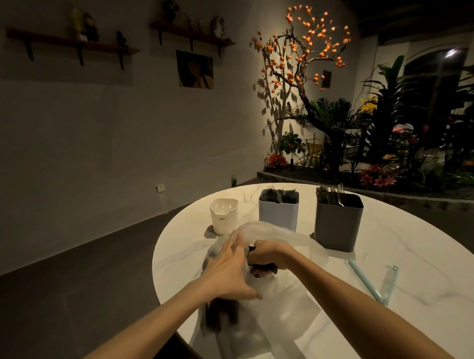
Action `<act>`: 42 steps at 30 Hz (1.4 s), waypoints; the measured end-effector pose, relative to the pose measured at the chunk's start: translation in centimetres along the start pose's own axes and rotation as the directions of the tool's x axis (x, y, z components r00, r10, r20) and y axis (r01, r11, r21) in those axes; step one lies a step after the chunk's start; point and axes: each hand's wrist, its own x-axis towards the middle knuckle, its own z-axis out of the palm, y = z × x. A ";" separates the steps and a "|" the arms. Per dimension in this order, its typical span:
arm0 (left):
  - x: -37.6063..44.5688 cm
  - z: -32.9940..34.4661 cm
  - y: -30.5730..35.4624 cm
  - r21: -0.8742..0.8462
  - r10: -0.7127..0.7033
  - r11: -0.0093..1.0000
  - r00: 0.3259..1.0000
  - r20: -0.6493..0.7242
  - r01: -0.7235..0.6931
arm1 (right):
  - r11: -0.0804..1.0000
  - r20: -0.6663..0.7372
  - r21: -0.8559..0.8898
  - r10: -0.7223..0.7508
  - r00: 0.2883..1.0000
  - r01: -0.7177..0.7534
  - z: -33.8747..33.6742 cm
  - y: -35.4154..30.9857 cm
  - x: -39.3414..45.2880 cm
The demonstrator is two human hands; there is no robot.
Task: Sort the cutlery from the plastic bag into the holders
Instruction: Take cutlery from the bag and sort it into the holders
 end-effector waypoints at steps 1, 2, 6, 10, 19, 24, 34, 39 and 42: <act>0.3 -0.2 0.0 -0.049 -0.012 0.999 1.000 0.009 0.012 | 1.000 -0.005 -0.006 -0.009 1.000 0.009 0.0 0.0 -0.4; 0.6 -0.3 0.1 -0.104 -0.029 0.994 0.999 0.019 0.031 | 1.000 -0.003 -0.013 -0.014 1.000 0.014 0.1 -0.1 -0.8; 1.0 -0.3 0.6 -0.214 -0.106 0.973 0.991 -0.078 0.087 | 0.999 0.009 0.018 -0.030 1.000 0.029 0.1 -0.1 -1.6; 0.5 0.3 0.8 -0.035 -0.066 0.997 0.997 -0.048 0.065 | 0.996 0.095 0.086 -0.003 0.995 -0.006 -0.4 0.4 -1.7; 1.7 -0.4 0.8 -0.338 -0.126 0.939 0.980 -0.153 0.068 | 0.995 0.165 -0.083 -0.035 0.986 0.049 -3.4 3.1 -6.3; 3.4 -1.5 1.3 -0.893 -0.274 0.440 0.934 -0.228 -0.088 | 1.000 0.232 -0.021 -0.016 0.973 0.022 -6.9 7.3 -9.2; 7.2 -2.0 3.1 -0.992 -0.440 0.002 0.891 -0.113 -0.125 | 0.953 0.385 0.301 -0.150 0.911 0.030 -12.8 13.4 -14.5; 8.8 -1.3 2.0 -0.987 -0.287 -0.153 0.953 0.101 0.059 | 0.846 0.361 0.522 -0.333 0.871 0.107 -15.2 14.8 -16.2; 9.0 0.5 1.7 -0.960 -0.151 0.209 0.976 0.159 0.189 | 0.763 0.245 0.626 -0.392 0.887 0.164 -15.8 15.2 -15.8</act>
